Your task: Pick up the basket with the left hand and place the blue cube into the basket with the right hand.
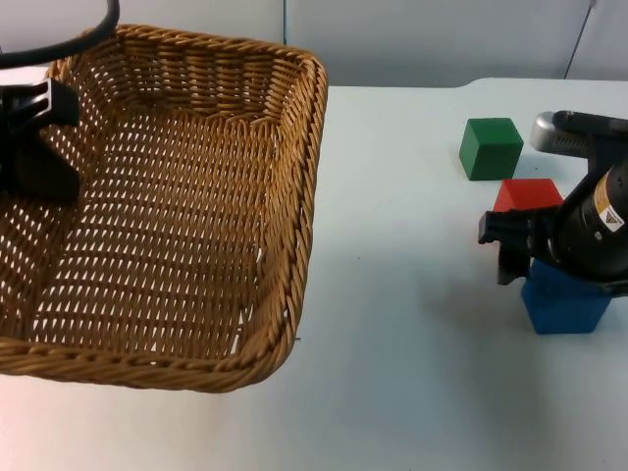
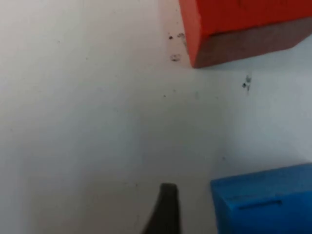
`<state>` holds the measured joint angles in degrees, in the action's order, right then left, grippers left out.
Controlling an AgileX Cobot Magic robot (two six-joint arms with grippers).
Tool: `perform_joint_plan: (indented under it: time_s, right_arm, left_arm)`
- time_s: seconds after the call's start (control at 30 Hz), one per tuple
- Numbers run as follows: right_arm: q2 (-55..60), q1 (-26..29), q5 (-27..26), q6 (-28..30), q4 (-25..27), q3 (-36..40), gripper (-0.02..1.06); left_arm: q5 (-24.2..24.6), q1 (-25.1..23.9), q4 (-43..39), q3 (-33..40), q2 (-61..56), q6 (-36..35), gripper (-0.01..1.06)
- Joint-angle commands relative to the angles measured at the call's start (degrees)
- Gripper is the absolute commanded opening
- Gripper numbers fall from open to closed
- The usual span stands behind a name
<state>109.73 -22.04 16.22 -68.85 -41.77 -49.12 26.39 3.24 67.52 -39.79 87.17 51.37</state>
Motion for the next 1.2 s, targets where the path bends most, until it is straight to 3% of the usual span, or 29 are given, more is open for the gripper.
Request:
perform_joint_plan:
  time_s: [0.0, 0.1, 0.13, 0.23, 0.27, 0.37, 0.4, 0.83, 1.17]
  right_arm:
    - [-0.14, 0.27, 1.06, -0.17, -0.39, -0.30, 0.67]
    - [-0.14, 0.27, 3.46, -0.17, -0.39, -0.30, 0.46]
    - [-0.14, 0.27, 3.46, -0.17, -0.39, -0.30, 0.46]
    - [-0.14, 0.27, 3.55, -0.17, -0.53, -0.30, 0.26]
    - [-0.14, 0.27, 3.55, -0.17, -0.53, -0.30, 0.26]
    - [-0.14, 0.27, 3.29, -0.17, -0.91, -0.30, 0.02]
    - [-0.14, 0.27, 3.29, -0.17, -0.91, -0.30, 0.00]
    - [-8.66, -2.91, 7.42, 1.82, 1.68, -0.30, 0.00]
    - [-20.06, -12.97, 14.19, 3.07, -0.09, -0.30, 0.00]
  left_arm:
    - [0.41, -0.28, 1.04, 0.03, -0.79, -0.36, 0.00]
    - [0.41, -0.28, 1.04, 0.03, -0.79, -0.36, 0.00]
    - [0.41, -0.28, 1.04, 0.03, -0.79, -0.36, 0.00]
    - [0.41, -0.28, 1.04, 0.03, -0.79, -0.36, 0.00]
    - [0.41, -0.28, 1.04, 0.03, -0.79, -0.36, 0.00]
    - [0.41, -0.28, 0.93, 0.03, -0.79, -0.36, 0.00]
    - [0.41, -0.28, 0.93, 0.03, -0.79, -0.36, 0.00]
    - [0.52, -0.28, 0.93, 0.03, -0.79, -0.36, 0.00]
    - [0.52, -0.28, 0.93, 0.03, -0.79, -0.36, 0.00]
